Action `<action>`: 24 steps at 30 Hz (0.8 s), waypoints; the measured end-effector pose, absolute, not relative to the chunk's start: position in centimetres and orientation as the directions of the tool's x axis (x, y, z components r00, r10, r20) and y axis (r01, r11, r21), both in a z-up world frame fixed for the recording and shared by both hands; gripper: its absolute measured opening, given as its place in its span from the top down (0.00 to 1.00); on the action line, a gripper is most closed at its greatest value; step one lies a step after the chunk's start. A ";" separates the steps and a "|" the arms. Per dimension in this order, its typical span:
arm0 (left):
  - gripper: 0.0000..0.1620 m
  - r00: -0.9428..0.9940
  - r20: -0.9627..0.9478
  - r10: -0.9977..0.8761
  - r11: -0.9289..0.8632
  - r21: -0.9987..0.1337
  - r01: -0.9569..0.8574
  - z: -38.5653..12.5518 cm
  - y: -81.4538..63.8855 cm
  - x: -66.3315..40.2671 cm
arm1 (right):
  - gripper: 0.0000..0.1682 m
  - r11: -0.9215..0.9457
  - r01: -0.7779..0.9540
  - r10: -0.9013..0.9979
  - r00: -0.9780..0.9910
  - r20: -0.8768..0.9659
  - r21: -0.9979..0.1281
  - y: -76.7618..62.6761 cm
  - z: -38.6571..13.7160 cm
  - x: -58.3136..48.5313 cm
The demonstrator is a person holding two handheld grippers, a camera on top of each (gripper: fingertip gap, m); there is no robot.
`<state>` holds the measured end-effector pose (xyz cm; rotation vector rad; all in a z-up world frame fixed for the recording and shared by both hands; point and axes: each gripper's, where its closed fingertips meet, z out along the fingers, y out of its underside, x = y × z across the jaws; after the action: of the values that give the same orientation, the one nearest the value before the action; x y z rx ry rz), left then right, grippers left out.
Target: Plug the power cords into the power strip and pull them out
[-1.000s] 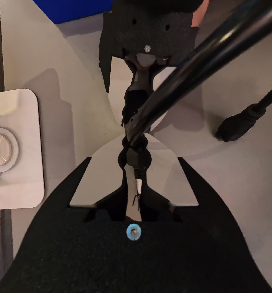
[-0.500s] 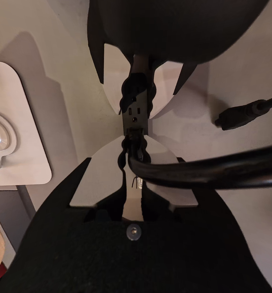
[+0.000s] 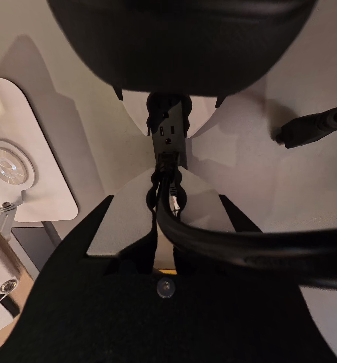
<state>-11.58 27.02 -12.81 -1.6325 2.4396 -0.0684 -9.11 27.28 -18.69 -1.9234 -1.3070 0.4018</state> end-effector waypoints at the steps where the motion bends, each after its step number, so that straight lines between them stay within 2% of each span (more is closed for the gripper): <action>1: 0.91 -0.374 -0.147 -0.916 0.394 -0.147 -0.907 -12.8 27.0 -11.6 | 0.73 -0.186 0.652 0.891 0.427 0.152 -0.735 27.3 -18.7 -9.1; 12: 0.90 -0.393 -0.136 -0.909 0.409 -0.120 -0.904 -13.0 27.1 -11.8 | 0.73 -0.185 0.652 0.891 0.426 0.154 -0.735 27.3 -18.7 -9.1; 17: 0.90 -0.410 -0.105 -0.906 0.417 -0.061 -0.907 -13.0 27.2 -11.8 | 0.73 -0.187 0.652 0.892 0.426 0.151 -0.735 27.3 -18.7 -9.1; 24: 0.90 -0.392 -0.091 -0.916 0.399 -0.078 -0.914 -13.1 27.3 -11.8 | 0.73 -0.187 0.651 0.892 0.426 0.150 -0.735 27.3 -18.7 -9.1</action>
<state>-11.75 27.29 -13.12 -1.6604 2.5257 -0.0225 -9.11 27.29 -18.70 -1.9256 -1.3064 0.4040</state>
